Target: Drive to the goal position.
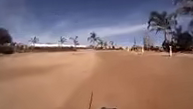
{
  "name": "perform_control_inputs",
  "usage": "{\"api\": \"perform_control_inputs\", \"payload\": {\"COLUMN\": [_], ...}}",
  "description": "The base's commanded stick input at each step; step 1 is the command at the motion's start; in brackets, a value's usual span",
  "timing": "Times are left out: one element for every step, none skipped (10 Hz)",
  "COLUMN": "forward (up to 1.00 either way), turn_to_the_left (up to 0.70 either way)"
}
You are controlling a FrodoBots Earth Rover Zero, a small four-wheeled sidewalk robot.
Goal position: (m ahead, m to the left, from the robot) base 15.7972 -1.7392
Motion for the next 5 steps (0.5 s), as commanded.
{"api": "perform_control_inputs", "payload": {"forward": [0.70,0.70,0.70,0.70,0.70], "turn_to_the_left": [0.00,0.00,0.00,0.00,0.00]}}
